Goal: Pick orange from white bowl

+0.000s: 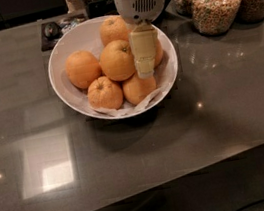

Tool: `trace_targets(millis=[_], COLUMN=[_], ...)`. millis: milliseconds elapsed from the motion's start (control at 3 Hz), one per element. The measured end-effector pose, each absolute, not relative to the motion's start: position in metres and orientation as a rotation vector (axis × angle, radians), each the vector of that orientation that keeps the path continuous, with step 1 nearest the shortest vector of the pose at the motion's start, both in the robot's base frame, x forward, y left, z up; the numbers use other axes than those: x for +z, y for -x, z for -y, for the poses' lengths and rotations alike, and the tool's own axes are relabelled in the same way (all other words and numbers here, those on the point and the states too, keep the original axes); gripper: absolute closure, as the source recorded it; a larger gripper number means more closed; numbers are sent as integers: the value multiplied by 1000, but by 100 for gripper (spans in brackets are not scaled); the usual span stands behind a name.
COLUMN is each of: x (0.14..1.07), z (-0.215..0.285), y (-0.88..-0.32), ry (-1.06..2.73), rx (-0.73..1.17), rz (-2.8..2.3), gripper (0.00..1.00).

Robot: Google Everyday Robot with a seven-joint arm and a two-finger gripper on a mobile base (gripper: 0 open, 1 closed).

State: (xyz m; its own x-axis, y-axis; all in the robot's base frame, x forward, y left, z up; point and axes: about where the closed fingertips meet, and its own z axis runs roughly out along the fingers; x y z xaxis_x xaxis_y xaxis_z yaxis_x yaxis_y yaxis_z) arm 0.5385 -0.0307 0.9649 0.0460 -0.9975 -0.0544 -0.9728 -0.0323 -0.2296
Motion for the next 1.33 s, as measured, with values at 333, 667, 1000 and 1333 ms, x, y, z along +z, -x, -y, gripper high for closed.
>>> trace_targets(millis=[333, 667, 1000, 1333], x=[957, 949, 942, 938], z=[23, 15, 10, 7], y=[-542, -546, -549, -550], ry=[2159, 2203, 2229, 2241], rx=[-162, -147, -129, -119], rz=[-2013, -1994, -1982, -1976], gripper=[21, 21, 19, 20])
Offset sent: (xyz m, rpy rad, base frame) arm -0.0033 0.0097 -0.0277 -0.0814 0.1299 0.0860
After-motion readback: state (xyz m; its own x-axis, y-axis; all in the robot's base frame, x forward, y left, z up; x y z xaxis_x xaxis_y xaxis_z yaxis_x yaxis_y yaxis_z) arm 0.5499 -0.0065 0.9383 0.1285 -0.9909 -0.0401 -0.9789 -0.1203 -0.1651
